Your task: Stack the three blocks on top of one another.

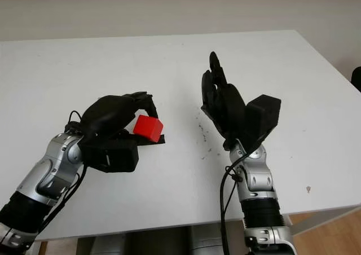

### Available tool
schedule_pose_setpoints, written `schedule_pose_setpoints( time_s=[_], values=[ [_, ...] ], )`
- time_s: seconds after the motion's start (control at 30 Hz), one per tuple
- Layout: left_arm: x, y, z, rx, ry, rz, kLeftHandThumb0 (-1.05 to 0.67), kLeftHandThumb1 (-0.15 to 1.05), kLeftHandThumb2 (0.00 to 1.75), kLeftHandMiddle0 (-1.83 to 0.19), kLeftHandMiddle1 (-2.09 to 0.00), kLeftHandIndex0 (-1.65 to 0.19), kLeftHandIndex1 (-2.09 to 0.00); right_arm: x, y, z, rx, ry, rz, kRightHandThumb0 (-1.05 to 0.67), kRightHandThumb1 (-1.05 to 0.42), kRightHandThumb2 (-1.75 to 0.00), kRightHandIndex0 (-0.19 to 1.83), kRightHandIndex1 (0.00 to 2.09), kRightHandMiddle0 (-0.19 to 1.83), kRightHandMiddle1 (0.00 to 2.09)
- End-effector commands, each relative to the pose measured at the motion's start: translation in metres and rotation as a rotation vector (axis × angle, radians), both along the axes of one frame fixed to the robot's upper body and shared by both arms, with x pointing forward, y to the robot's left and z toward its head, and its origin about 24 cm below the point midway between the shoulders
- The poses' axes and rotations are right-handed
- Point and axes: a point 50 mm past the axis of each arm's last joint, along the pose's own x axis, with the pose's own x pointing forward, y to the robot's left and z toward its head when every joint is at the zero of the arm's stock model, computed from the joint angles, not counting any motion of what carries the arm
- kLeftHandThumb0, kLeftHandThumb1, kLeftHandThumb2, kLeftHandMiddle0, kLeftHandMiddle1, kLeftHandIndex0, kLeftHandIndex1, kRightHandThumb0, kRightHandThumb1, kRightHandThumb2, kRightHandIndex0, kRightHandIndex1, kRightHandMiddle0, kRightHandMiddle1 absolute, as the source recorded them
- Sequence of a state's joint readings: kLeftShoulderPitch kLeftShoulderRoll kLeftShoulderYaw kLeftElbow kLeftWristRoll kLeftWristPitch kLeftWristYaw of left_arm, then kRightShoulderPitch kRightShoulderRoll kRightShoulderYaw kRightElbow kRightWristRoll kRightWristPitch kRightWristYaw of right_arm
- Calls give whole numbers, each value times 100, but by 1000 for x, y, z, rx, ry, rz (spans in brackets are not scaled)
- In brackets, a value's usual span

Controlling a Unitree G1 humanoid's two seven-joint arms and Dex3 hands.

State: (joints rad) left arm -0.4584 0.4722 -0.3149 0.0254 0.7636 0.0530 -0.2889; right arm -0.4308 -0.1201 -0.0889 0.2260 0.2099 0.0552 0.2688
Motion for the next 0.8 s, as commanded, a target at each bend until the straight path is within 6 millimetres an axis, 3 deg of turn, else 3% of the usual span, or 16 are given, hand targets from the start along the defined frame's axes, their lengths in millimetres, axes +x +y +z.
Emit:
schedule_pose_setpoints(
  time_s=[0.0, 0.77],
  values=[
    [4, -4, 8, 16, -21, -9, -37, 104, 7, -23, -6, -33, -164, -1, 0, 3, 13, -12, 1, -76, -105, -68, -19, 0, -19, 0],
    [8, -4, 1, 179, -66, 15, -35, 100, 6, -23, -5, -39, -133, -1, 0, 4, 3, -14, 1, -76, -105, -69, -19, 0, -19, 0]
  ],
)
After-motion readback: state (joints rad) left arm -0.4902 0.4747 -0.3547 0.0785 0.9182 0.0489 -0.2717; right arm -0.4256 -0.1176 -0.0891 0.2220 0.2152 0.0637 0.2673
